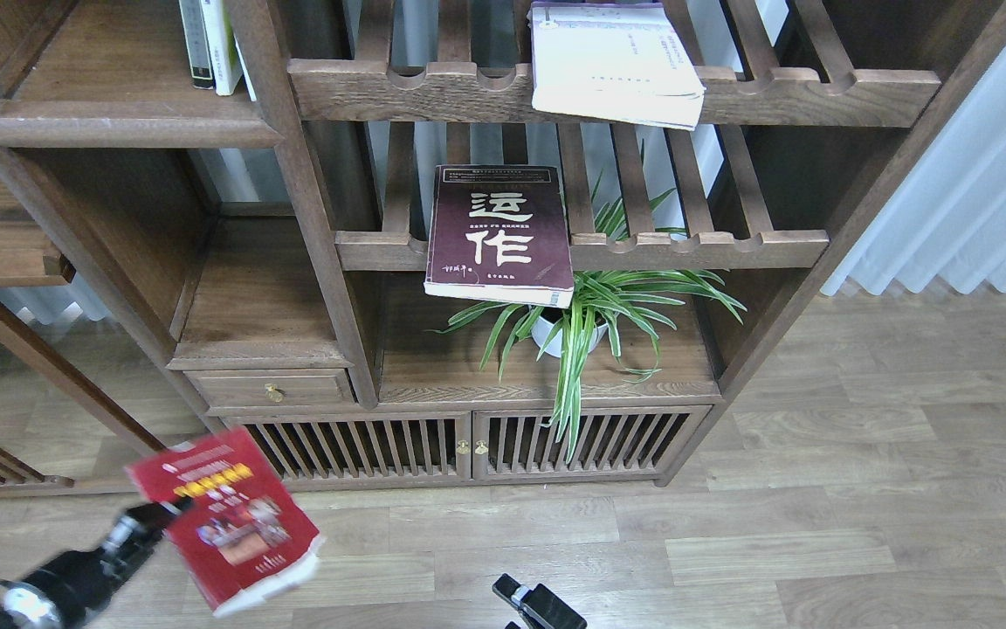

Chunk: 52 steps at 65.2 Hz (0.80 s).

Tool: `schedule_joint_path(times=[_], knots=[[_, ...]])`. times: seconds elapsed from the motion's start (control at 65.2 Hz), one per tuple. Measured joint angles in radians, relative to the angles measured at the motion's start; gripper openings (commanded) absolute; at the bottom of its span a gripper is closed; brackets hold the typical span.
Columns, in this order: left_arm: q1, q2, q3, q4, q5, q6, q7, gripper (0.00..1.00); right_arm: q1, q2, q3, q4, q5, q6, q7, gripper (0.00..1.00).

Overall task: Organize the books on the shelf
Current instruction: 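Lift the red book with the left gripper toward the upper corner shelf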

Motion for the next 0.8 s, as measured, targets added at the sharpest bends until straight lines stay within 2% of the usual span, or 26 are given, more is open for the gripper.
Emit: schedule_joint_path(times=[0.123, 0.245, 0.307, 0.537, 0.583, 0.797], knots=[[0.007, 0.058, -0.105, -0.089, 0.008, 0.0, 0.025, 0.0, 0.001, 0.0, 0.0, 0.0, 0.0, 0.0, -0.001, 1.0], [0.007, 0.07, -0.218, -0.15, 0.03, 0.0, 0.093, 0.0, 0.001, 0.0, 0.0, -0.001, 0.0, 0.0, -0.001, 1.0], [0.004, 0.071, -0.267, -0.19, 0.057, 0.0, 0.11, 0.0, 0.001, 0.0, 0.0, -0.001, 0.0, 0.0, -0.001, 1.0], [-0.052, 0.064, -0.393, -0.333, 0.142, 0.0, 0.118, 0.0, -0.005, 0.0, 0.002, -0.001, 0.0, 0.0, -0.001, 1.0], [-0.12, 0.064, -0.428, -0.355, 0.158, 0.0, 0.118, 0.0, -0.008, 0.0, 0.003, -0.001, 0.0, 0.0, 0.0, 1.0], [-0.273, 0.118, -0.486, -0.361, 0.165, 0.0, 0.118, 0.0, -0.009, 0.0, 0.004, -0.005, 0.0, 0.0, 0.001, 1.0]])
